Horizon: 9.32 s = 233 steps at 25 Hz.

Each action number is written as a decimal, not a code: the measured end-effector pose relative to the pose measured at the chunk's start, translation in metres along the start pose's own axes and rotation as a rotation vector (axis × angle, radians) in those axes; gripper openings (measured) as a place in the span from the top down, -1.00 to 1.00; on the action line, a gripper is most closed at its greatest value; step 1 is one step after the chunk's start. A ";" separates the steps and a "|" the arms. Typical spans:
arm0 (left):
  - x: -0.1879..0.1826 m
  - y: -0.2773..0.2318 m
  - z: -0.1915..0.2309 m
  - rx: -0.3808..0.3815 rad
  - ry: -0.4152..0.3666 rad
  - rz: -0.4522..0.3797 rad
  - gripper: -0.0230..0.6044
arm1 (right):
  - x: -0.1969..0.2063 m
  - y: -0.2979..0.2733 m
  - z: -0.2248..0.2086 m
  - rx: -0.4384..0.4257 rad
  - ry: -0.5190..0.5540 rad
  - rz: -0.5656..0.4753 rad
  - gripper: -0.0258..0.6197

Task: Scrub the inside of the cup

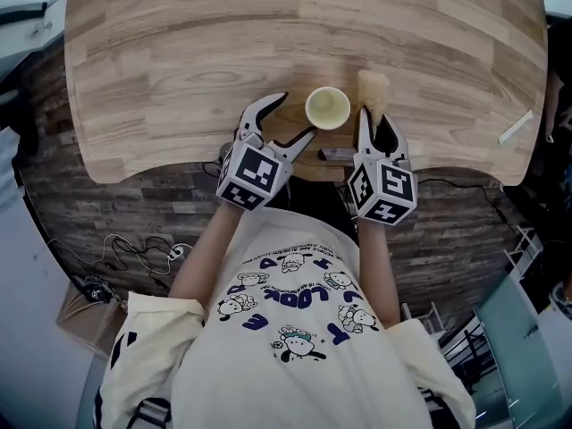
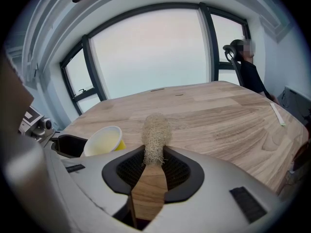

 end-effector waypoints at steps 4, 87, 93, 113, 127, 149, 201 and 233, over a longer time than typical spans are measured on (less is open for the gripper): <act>-0.001 -0.008 -0.002 0.012 -0.023 0.018 -0.12 | 0.003 0.000 0.000 0.000 -0.005 0.002 0.63; -0.077 0.033 -0.004 -0.080 -0.189 -0.098 -0.03 | -0.091 0.090 0.081 -0.442 0.392 -0.099 0.64; -0.088 0.041 -0.008 -0.098 -0.247 -0.099 -0.02 | -0.092 0.092 0.081 -0.435 0.404 -0.055 0.64; -0.097 0.055 -0.020 -0.125 -0.449 -0.061 -0.01 | -0.098 0.092 0.060 -0.456 0.386 -0.017 0.64; -0.101 0.056 -0.021 -0.127 -0.532 -0.035 0.02 | -0.104 0.079 0.058 -0.480 0.505 0.043 0.65; -0.109 0.065 -0.032 -0.240 -0.951 -0.018 0.07 | -0.113 0.064 0.052 -0.683 0.333 0.260 0.66; -0.095 0.048 -0.039 0.171 -0.888 0.104 0.08 | -0.095 0.061 0.078 -0.618 0.894 0.405 0.66; -0.093 0.042 -0.028 0.578 -0.471 0.269 0.10 | -0.075 0.076 0.087 -0.640 1.340 0.308 0.66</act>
Point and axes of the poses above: the fingertips, and each gripper's own axes: y backward along the fingers, z to its left, x out of its underside, the point moved 8 cm from there along y, backward along the fingers, and after that the axes turned 2 degrees about x, right-handed, at the moved point
